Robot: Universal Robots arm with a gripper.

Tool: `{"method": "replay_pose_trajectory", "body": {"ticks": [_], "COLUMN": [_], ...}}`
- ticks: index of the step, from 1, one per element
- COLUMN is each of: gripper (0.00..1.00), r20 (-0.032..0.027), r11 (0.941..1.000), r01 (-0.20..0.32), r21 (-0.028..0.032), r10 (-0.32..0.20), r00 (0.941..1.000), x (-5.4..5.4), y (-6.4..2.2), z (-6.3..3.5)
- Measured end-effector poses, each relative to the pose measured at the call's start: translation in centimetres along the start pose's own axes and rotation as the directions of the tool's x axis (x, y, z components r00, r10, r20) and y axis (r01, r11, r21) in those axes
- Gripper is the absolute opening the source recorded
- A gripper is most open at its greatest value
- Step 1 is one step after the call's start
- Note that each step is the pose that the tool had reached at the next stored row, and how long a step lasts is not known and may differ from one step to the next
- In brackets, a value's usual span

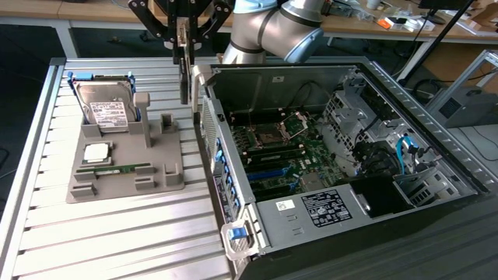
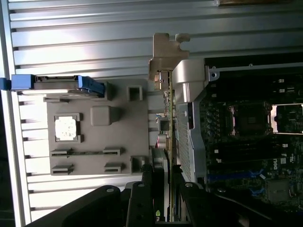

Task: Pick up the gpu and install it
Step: 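Pick up the gpu and move the gpu toward the slot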

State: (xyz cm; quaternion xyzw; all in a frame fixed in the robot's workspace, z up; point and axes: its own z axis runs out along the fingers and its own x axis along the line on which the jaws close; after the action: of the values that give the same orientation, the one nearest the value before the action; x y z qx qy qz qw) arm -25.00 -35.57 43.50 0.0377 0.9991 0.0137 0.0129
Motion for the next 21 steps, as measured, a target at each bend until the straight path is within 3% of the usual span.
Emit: {"method": "replay_pose_trajectory", "body": {"ticks": [21], "gripper": [0.27], "r20": [0.0004], "r11": [1.0000], "r01": [0.000], "r21": [0.0059], "r10": [0.000], "r00": [1.0000], "x": [-1.7], "y": [0.13], "z": [0.04]}}
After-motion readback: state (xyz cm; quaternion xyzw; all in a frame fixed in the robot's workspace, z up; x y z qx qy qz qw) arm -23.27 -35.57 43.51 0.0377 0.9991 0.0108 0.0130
